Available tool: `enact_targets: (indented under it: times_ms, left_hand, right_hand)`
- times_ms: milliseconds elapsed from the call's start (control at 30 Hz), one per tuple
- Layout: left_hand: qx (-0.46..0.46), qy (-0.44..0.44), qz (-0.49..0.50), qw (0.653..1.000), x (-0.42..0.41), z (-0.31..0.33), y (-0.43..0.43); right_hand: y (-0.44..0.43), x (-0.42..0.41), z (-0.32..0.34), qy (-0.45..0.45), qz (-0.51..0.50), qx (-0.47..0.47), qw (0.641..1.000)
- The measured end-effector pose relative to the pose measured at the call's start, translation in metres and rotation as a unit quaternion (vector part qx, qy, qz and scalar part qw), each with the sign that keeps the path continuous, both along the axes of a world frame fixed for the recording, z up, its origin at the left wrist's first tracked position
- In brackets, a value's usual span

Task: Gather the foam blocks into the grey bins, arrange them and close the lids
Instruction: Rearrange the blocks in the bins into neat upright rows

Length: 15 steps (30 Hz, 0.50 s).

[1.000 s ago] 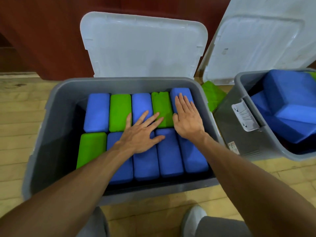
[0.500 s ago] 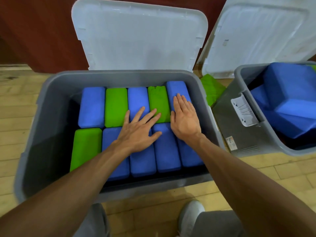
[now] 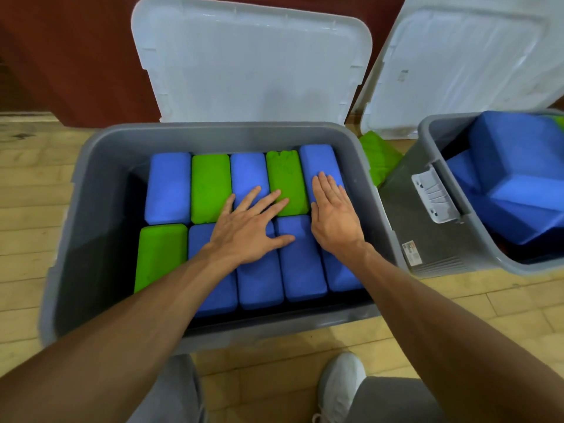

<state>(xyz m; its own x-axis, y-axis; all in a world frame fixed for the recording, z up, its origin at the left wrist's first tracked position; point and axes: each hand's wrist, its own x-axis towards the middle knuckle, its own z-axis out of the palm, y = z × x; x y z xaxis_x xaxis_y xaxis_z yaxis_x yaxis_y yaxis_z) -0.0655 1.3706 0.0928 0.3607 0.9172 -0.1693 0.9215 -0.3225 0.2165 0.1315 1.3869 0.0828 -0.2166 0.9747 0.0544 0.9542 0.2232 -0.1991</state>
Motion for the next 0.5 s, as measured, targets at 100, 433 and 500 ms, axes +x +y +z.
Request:
enact_targets:
  times_ms: [100, 433, 500]
  left_hand:
    - [-0.017, -0.027, 0.024, 0.999, 0.006, 0.003, 0.000]
    - [-0.055, -0.002, 0.010, 0.998, 0.010, 0.027, 0.008]
    - [-0.046, 0.027, -0.019, 0.998, 0.011, 0.031, 0.011]
  right_hand:
    - [0.004, 0.000, 0.003, 0.009, -0.006, -0.025, 1.000]
    - [0.008, 0.033, 0.074, -0.118, 0.133, -0.199, 0.964]
    - [0.003, 0.048, 0.079, -0.151, 0.155, -0.220, 0.951]
